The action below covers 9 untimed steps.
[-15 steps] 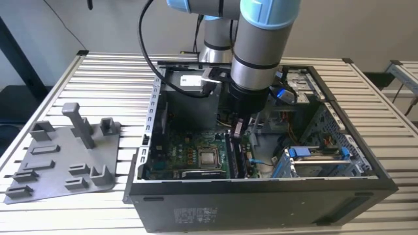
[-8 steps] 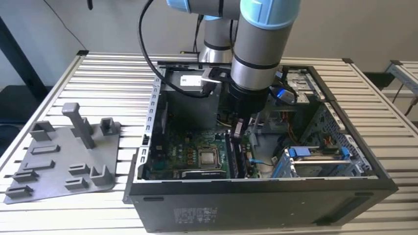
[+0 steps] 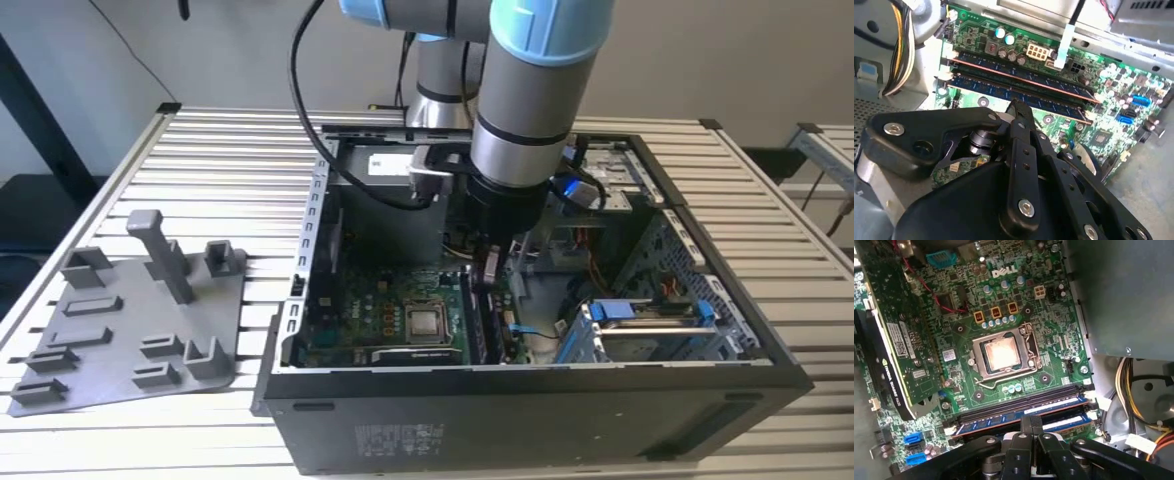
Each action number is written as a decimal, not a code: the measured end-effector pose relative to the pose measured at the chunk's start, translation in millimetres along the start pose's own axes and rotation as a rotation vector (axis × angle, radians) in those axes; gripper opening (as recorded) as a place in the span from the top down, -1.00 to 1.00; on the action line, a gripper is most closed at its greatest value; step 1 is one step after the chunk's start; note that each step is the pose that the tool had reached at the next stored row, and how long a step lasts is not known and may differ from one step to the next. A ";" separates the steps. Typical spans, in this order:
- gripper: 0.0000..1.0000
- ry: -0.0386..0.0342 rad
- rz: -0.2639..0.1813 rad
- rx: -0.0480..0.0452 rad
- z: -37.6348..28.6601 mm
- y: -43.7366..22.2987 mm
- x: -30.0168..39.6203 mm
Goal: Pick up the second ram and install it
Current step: 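Press down the second ram until it locks into place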
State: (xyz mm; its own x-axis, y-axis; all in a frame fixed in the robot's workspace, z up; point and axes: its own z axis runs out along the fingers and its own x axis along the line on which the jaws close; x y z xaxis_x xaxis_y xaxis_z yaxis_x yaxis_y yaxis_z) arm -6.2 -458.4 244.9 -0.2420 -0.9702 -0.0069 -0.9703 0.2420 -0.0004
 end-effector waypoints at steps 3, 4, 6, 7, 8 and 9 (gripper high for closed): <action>0.79 -0.0159 -0.037 -0.0040 1.8 0.1 0.0; 0.79 -0.0198 -0.043 -0.0049 2.7 0.1 0.0; 0.79 -0.0215 -0.052 -0.0054 5.9 0.0 0.6; 0.79 -0.0216 -0.056 -0.0055 7.7 0.0 0.7; 0.79 -0.0214 -0.057 -0.0055 9.5 0.0 0.8; 0.79 -0.0214 -0.057 -0.0055 11.3 0.0 0.8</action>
State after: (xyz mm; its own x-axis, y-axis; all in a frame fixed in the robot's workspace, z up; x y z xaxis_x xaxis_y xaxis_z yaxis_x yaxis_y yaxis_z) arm -6.3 -459.1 233.6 -0.1866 -0.9820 -0.0284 -0.9824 0.1865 0.0041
